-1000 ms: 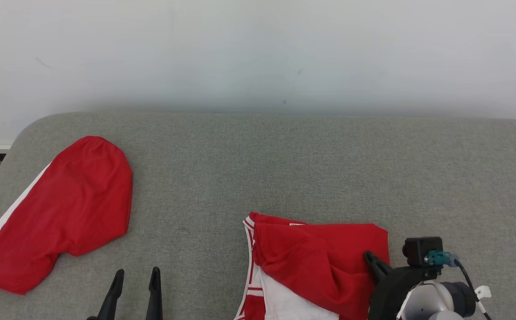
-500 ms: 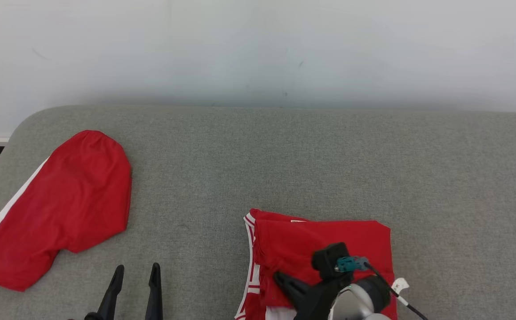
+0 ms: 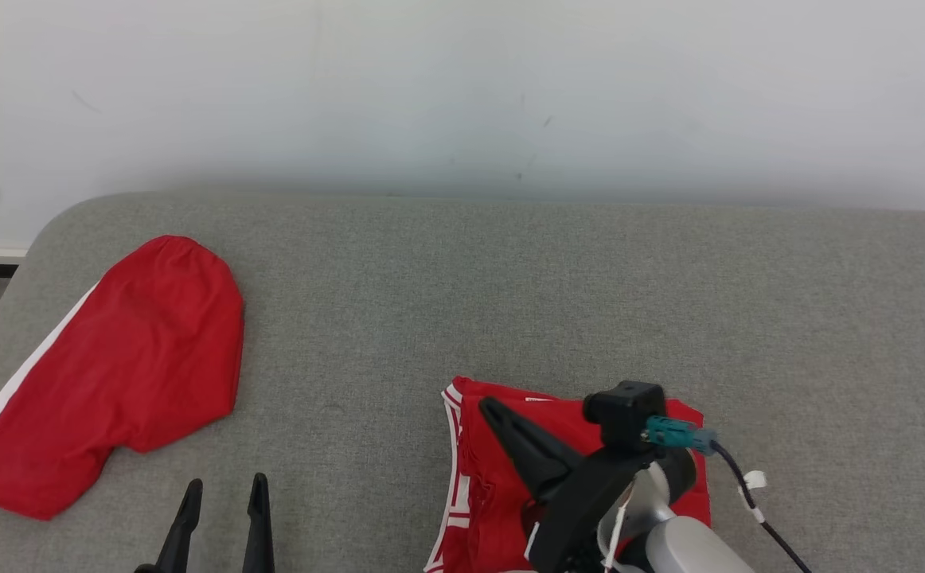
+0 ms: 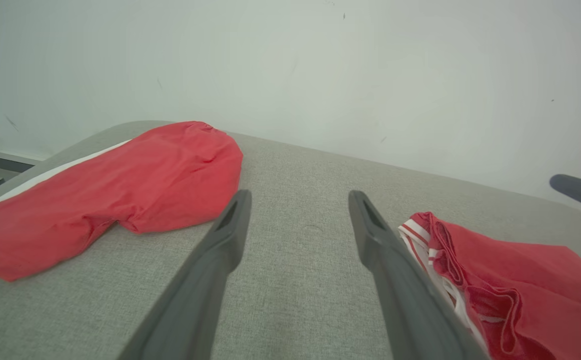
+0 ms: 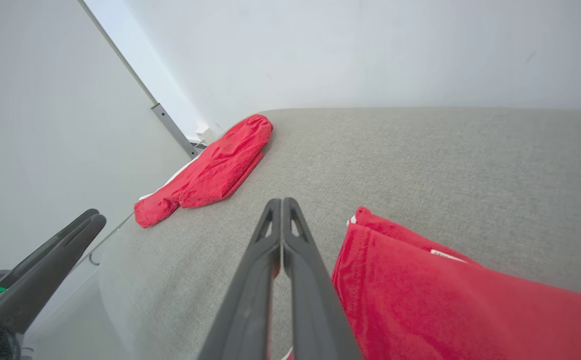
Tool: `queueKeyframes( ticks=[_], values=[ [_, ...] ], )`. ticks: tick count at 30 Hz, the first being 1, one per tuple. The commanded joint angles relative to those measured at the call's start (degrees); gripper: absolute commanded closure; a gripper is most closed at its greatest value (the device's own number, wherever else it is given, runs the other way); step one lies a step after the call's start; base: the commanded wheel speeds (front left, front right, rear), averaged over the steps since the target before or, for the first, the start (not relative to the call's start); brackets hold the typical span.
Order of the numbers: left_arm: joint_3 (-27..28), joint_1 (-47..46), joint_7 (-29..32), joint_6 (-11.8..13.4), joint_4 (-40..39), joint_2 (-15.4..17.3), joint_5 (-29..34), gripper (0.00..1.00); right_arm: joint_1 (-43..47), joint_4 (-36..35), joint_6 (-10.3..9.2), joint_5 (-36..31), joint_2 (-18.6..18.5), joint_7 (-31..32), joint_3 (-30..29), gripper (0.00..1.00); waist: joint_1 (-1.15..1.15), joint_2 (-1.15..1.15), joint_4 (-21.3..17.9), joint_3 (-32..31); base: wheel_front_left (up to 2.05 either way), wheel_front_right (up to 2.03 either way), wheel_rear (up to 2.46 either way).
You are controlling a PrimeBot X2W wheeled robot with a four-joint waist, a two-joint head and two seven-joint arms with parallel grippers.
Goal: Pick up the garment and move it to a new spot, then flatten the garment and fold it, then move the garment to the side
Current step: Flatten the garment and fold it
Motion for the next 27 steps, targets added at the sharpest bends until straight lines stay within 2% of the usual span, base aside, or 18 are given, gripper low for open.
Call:
queueKeyframes(
  ticks=[1,2,3,11,15,24,27],
  values=[
    [0.3,0.5,0.0,-0.1,-0.3,0.0,0.2,0.00,0.1,-0.6,-0.13,-1.1,-0.1,-1.1,-1.2,0.91,0.00,0.00,-0.3,-0.3,0.00,0.00,0.00],
    [0.5,0.6,0.0,0.0,-0.3,0.0,0.2,0.00,0.7,-1.2,-0.13,-2.3,-0.1,-2.2,-2.6,0.49,0.00,0.00,-0.6,-0.5,0.00,0.00,0.00],
    [0.6,0.8,0.0,0.1,-0.4,0.0,0.2,0.00,1.5,-1.8,-0.13,-3.6,-0.1,-3.1,-4.1,0.00,0.00,0.00,-0.8,-0.7,0.00,0.00,0.00],
    [1.0,1.6,0.0,0.1,-0.8,0.0,0.6,0.00,11.3,-10.6,-0.12,-13.9,0.0,-8.5,-19.1,0.00,0.00,0.00,-3.4,-2.3,0.00,0.00,0.00],
    [0.7,1.6,0.0,-0.2,-0.7,0.0,0.8,0.00,14.9,-13.5,-0.12,-16.9,0.0,-10.4,-24.4,0.00,0.00,0.00,-4.4,-2.8,0.00,0.00,0.00],
    [0.1,1.9,0.0,-0.6,-0.3,0.0,1.0,0.00,23.1,-13.0,-0.12,-20.6,-1.1,-12.8,-32.4,0.00,0.00,0.00,-5.2,-4.4,0.00,0.00,0.00],
    [0.4,2.3,0.0,-0.9,-0.4,0.0,1.3,0.00,24.9,-12.6,-0.12,-21.0,-1.7,-14.3,-32.9,0.00,0.00,0.00,-5.4,-4.9,0.00,0.00,0.00]
  ],
)
